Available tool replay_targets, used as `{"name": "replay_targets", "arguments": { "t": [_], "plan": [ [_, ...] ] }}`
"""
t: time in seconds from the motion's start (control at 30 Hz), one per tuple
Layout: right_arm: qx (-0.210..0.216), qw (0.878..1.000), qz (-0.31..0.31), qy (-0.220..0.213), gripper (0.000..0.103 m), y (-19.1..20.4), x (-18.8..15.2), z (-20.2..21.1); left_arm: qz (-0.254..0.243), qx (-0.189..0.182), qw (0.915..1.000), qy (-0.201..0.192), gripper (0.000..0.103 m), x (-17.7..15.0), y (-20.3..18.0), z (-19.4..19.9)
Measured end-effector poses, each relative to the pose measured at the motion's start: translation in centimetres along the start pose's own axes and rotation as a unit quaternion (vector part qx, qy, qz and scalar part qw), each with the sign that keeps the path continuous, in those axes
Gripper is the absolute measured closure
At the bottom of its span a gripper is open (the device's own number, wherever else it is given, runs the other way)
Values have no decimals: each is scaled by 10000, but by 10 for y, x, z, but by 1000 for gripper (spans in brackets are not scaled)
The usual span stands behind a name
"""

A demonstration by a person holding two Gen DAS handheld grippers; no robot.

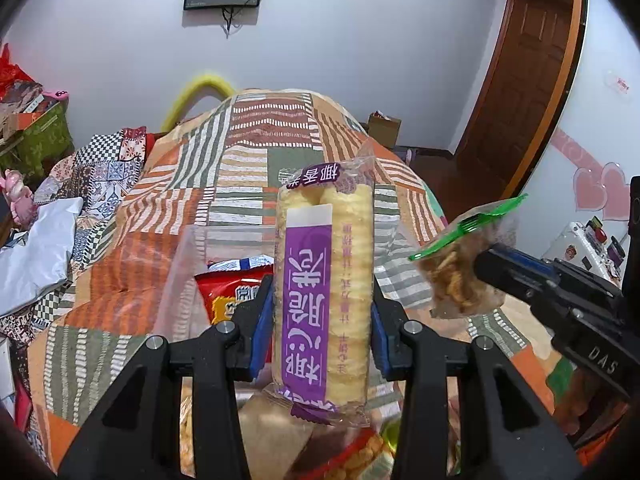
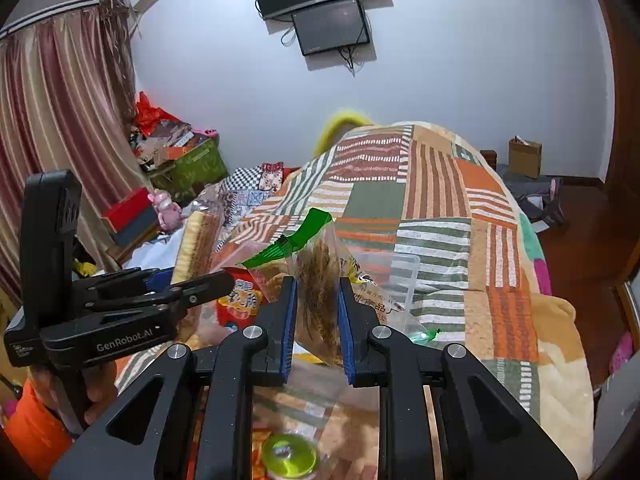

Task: Organize snacks
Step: 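Lower the cracker roll into the box with the left gripper while the right drops the cookie bag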

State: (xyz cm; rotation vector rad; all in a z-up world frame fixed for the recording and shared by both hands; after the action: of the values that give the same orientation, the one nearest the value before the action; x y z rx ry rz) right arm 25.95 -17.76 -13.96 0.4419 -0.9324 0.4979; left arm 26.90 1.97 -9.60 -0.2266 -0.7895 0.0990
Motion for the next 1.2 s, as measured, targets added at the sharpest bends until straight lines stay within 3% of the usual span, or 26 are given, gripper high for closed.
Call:
{"name": "replay_targets", "arguments": {
  "t": [0.23,0.53,0.87,1.0,1.2],
  "plan": [
    [144,9991,-238,321,85,-10,-7,-31,-139,252,9993,251,62,-3,1,-40],
    [71,9980,-136,615,85,-9,-14,-51,-110,254,9986,442,65,-3,7,-65],
    [51,9953,8,965,85,-4,-22,-65,-90,151,9992,357,57,-4,10,-48],
    [-27,9956,87,934,85,0,-21,-58,-82,115,9994,317,57,-7,10,-37],
    [-132,9959,310,835,81,8,-16,-38,-112,162,9997,154,47,-13,10,-11]
  ]
}}
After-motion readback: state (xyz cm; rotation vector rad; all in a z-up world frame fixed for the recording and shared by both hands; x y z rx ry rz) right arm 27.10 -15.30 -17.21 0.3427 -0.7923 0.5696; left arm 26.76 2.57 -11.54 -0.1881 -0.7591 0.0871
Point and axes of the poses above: each gripper's, at about its wrist camera, not at the fingertips, and z roughly against the way its jaws point, y to its left, x to its top, the point moved 2 cm from there along -z, roughly the way its jaws point, and after that the axes turned 6 degrees about z, right-handed, at the moved point
